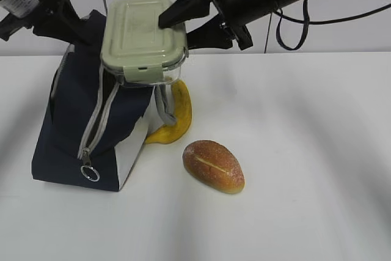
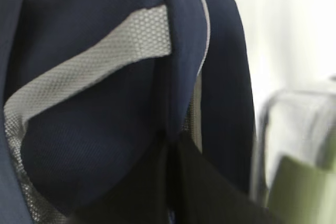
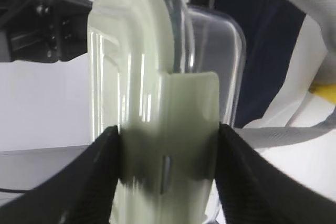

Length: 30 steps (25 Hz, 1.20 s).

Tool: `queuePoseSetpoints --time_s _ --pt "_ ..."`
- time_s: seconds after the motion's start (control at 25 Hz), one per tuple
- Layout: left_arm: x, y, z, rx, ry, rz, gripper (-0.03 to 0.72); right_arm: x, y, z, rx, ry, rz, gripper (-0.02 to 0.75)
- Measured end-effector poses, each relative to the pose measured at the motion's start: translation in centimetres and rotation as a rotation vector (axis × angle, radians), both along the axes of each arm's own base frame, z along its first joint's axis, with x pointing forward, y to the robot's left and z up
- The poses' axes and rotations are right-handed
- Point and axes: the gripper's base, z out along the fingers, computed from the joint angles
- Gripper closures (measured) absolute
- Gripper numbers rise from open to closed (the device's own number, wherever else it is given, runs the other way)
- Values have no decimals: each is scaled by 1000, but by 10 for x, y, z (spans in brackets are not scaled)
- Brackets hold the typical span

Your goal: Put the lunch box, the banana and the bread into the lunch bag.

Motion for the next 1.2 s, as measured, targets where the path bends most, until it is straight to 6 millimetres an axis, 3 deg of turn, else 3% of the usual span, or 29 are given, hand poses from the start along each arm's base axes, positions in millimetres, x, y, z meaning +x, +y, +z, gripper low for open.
queuePoseSetpoints --time_s 0.24,0.52,0.88,1.2 --pt "0 0 0 -3 3 -1 690 21 9 -25 -27 47 -31 342" --pt "0 -1 0 -10 4 -1 690 26 21 -32 -210 39 -32 342" --pt "0 -1 0 -7 5 -2 690 27 79 -42 -265 10 -25 342" --pt "0 0 -1 -4 7 -2 690 33 129 -79 -292 22 -1 342"
